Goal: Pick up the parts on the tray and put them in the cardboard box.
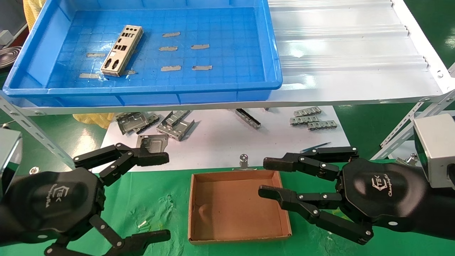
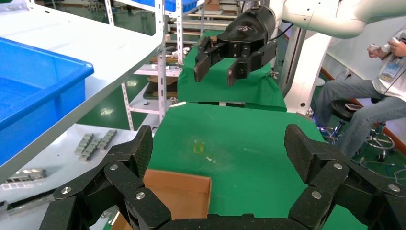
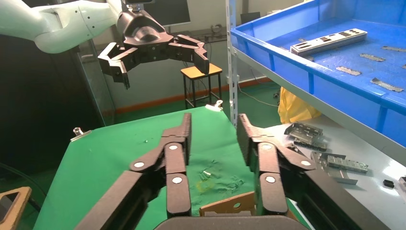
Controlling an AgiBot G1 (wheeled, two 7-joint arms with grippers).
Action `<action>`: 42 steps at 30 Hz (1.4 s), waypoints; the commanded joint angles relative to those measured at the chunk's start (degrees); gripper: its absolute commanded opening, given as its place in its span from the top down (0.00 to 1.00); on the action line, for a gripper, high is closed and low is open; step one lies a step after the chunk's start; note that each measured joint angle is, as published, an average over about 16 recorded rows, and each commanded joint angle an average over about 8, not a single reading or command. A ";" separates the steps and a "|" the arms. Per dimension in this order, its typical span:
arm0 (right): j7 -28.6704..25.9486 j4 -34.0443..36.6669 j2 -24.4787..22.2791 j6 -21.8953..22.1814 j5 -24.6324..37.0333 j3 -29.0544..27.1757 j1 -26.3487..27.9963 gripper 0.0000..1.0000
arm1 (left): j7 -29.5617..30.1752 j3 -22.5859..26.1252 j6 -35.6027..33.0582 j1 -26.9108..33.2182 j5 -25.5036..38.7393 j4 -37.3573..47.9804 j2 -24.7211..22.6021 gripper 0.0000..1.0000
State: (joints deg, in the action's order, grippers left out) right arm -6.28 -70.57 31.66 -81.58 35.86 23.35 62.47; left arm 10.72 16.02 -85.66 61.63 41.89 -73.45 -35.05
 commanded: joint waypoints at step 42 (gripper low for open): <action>0.00 0.00 0.00 0.00 0.00 0.00 0.00 1.00 | -0.62 13.57 16.69 45.96 32.96 46.45 -20.89 0.00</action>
State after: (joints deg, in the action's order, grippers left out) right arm -6.28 -70.57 31.66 -81.58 35.86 23.35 62.48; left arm 9.84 29.30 -69.31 106.58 74.13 -28.07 -55.54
